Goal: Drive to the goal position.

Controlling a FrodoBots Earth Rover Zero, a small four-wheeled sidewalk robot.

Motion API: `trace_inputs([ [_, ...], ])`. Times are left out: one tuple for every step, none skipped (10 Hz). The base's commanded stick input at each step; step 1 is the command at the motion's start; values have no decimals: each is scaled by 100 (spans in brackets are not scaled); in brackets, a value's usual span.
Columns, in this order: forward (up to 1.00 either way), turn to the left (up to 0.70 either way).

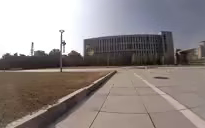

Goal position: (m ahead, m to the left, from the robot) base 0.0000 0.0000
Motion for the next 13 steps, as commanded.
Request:
trace_inputs([
  [1,0],
  [4,0],
  [4,0],
  [4,0],
  [4,0],
  [4,0],
  [4,0],
  [4,0],
  [4,0],
  [4,0],
  [4,0],
  [4,0],
  [4,0],
])
